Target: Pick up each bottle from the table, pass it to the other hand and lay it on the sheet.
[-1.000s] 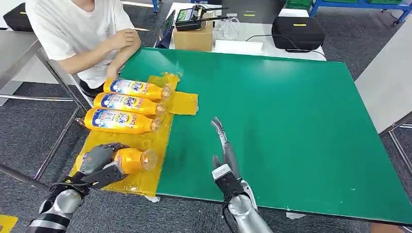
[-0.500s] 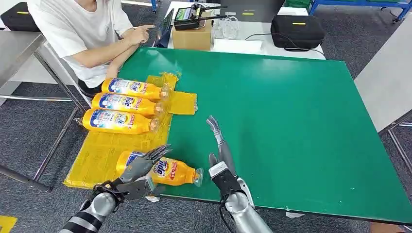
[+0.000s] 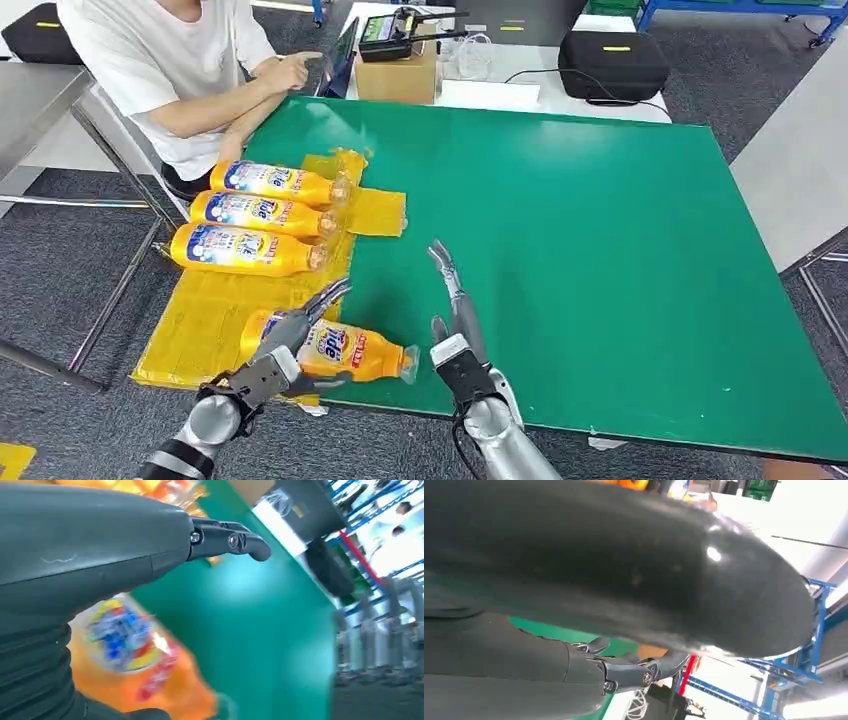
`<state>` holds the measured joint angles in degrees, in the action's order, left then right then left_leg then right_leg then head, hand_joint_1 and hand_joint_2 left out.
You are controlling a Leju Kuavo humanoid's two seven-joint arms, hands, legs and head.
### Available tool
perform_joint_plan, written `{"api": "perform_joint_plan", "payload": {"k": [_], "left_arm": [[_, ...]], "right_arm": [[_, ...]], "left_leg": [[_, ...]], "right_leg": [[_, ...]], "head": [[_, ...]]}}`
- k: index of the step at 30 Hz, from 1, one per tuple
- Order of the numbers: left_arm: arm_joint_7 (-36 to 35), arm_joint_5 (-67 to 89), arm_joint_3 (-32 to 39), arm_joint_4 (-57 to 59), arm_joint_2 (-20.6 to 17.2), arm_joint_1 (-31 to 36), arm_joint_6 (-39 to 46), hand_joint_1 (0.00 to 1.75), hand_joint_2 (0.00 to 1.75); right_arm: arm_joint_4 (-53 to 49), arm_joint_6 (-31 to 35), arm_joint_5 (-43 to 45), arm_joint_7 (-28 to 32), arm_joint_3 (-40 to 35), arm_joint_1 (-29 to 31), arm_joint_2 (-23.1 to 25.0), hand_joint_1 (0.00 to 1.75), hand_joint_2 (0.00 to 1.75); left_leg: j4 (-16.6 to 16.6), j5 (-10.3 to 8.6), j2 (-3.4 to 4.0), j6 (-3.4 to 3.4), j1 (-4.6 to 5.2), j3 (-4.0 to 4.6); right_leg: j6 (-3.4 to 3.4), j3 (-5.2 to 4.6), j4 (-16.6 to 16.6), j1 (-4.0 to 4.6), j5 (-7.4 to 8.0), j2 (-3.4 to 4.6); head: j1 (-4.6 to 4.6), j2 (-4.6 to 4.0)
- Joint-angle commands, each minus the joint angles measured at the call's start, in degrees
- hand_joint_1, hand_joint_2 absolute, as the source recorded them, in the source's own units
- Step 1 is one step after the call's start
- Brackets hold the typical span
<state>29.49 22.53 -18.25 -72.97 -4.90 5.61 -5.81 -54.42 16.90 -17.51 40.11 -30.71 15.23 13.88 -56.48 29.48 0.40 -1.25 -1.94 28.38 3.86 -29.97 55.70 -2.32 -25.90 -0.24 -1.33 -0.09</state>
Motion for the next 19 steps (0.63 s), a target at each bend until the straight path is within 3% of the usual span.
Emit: {"api": "perform_joint_plan", "payload": {"k": [1,3,5,8,11,12,19], "left_arm": [[-0.47,-0.39,3.11,-2.64,2.68,-0.54,-0.39,0.0,1.75],[2.97,-6.89,7.02,-4.0,6.28,-0.83,0.25,0.0,1.75],[1.05,-17.27,10.86,-9.59,11.28,-0.98,-0.12,0.0,1.75],[-1.38,-28.7,12.81,-14.14,15.15,-1.43,2.34,0.0,1.75],[-1.54,-37.66,14.45,-16.04,18.18,-2.69,2.5,0.0,1.75],[-1.34,-38.82,14.17,-16.41,18.42,-3.01,2.4,0.0,1.75],[-1.79,-41.96,11.29,-14.82,19.81,-4.81,2.44,0.0,1.75]], "right_arm": [[1.31,0.01,-0.19,-0.11,-0.52,1.36,-1.9,0.0,0.0],[-0.01,1.02,-0.47,-0.11,-0.18,0.8,-1.87,0.0,0.0],[-4.08,3.59,0.83,-0.11,-0.26,-1.02,-2.37,0.0,0.0],[-13.02,12.47,4.32,-0.11,-1.87,-4.17,-3.34,0.0,0.0],[-17.93,16.35,4.89,-0.11,-3.53,-5.73,-4.38,0.0,0.0],[-18.92,17.3,4.96,-0.11,-3.91,-6.06,-4.73,0.0,1.75],[-29.06,23.06,9.85,-0.11,-3.72,-10.87,-4.66,0.0,1.75]], "left_leg": [[0.05,0.03,0.1,0.11,-0.01,-0.07],[0.08,0.01,0.05,0.13,-0.01,-0.07],[0.04,0.02,-0.03,0.17,-0.03,-0.01],[-0.12,0.05,-0.19,0.22,-0.06,0.19],[-0.01,0.08,-0.03,0.22,0.0,0.08],[-0.01,0.07,0.02,0.16,0.01,0.09],[0.1,0.08,-0.03,0.2,0.0,-0.06]], "right_leg": [[-0.12,0.01,-0.06,0.04,0.0,0.1],[-0.17,-0.01,-0.09,0.05,-0.01,0.12],[-0.19,-0.03,-0.1,0.08,0.0,0.05],[-0.16,-0.14,-0.04,0.11,-0.05,-0.11],[-0.17,-0.08,-0.08,0.05,-0.05,0.06],[-0.14,-0.11,-0.07,0.03,-0.03,0.1],[-0.23,0.0,-0.17,0.06,-0.05,0.07]], "head": [[0.0,0.0],[0.0,0.0],[-0.02,0.0],[0.0,0.02],[0.0,0.0],[0.0,0.0],[-0.02,0.0]]}}
